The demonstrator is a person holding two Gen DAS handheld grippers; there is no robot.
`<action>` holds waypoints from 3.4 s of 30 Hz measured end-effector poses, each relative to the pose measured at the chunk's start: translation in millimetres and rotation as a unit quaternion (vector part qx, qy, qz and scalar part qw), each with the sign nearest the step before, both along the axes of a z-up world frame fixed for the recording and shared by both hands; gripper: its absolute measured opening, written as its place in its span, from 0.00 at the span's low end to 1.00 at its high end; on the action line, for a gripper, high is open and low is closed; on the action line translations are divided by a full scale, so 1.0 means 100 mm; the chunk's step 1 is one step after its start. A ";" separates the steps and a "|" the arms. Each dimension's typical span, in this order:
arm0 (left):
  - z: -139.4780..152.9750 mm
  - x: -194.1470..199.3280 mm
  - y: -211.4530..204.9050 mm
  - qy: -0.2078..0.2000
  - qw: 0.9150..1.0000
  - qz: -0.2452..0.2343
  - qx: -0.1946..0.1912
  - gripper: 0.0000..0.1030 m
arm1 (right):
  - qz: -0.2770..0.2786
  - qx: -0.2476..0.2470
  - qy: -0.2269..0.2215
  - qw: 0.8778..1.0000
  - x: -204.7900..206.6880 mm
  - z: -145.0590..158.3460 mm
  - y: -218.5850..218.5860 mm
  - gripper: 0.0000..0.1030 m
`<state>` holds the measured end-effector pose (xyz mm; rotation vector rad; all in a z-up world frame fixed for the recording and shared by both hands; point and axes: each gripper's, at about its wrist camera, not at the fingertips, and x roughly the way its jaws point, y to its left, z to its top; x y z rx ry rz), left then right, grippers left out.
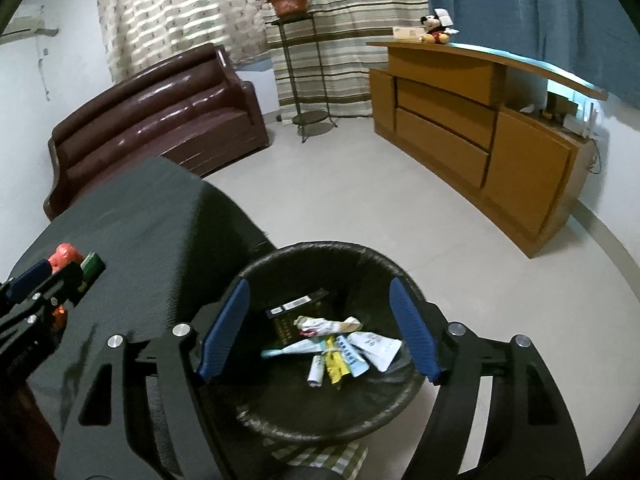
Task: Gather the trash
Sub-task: 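Move both grippers back over the remaining trash on the table, then grasp the orange plastic bag with the right gripper, then grasp the rolled white foil wrapper with the left gripper while the right holds the orange bag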
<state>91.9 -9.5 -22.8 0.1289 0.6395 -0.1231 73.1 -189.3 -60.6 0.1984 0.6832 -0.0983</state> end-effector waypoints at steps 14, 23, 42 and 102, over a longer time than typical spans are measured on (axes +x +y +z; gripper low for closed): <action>0.02 -0.21 0.99 -0.006 0.996 0.089 0.004 0.62 | 0.084 -0.019 0.008 0.996 0.00 0.13 0.85 0.69; -0.03 -0.27 1.60 0.004 0.989 0.145 0.001 0.63 | 0.142 -0.015 0.005 0.990 0.04 0.20 1.54 0.69; -0.13 -0.28 2.16 0.024 0.982 0.185 -0.004 0.63 | 0.232 -0.029 0.036 0.972 0.17 0.14 2.65 0.67; -0.36 0.30 1.83 0.117 0.986 0.107 -0.042 0.38 | 0.171 -0.024 0.056 0.983 0.50 0.00 1.92 0.39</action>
